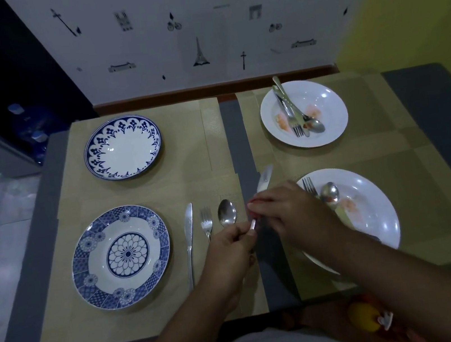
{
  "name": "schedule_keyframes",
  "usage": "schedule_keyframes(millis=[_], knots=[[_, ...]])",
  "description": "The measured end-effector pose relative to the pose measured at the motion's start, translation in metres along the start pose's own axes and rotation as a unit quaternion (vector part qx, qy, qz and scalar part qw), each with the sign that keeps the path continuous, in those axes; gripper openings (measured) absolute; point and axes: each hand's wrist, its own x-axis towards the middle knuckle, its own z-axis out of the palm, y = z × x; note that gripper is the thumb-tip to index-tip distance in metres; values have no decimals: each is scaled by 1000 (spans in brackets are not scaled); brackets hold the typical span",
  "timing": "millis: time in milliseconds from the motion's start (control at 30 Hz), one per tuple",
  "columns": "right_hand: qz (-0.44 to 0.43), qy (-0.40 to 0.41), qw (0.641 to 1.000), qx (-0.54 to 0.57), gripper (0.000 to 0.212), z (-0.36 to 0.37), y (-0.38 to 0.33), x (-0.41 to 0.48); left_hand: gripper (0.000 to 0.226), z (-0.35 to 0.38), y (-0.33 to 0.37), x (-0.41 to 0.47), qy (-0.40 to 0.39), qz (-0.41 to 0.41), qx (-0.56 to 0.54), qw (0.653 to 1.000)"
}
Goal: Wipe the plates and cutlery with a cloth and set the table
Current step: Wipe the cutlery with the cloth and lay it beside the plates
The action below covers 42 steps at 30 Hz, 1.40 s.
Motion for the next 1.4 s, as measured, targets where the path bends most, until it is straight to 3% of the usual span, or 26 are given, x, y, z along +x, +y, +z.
schedule_keyframes(millis=[100, 267, 400, 567, 700, 800, 933, 1100, 1233, 1400], knots=[[55, -20, 998, -1, 20, -12, 25, 23, 24, -7, -3, -1, -4, 10, 40, 999], [164, 30, 986, 5, 28, -32, 63, 39, 16, -25, -1, 2, 1, 61, 126, 990], [169, 49, 983, 59, 28, -39, 57, 35, 12, -37, 1, 7, 20, 61, 136, 989], [179, 67, 968, 164, 26, -28, 42, 30, 5, -36, 0, 15, 15, -17, 81, 996], [167, 76, 963, 197, 26, -24, 40, 28, 2, -32, 7, 18, 2, -29, 57, 998], [155, 76, 961, 217, 26, -27, 43, 27, 8, -32, 12, 23, 31, 15, 94, 995], [145, 64, 958, 238, 28, -30, 44, 29, 8, -32, 26, 33, 91, 137, 237, 958], [135, 49, 955, 260, 29, -33, 48, 40, 11, -35, 52, 45, 116, 208, 191, 952], [144, 38, 941, 306, 28, -30, 43, 52, 22, -52, 68, 61, 55, 198, 156, 966], [129, 59, 957, 254, 29, -24, 30, 77, 27, -78, 83, 82, 6, 179, 82, 980]])
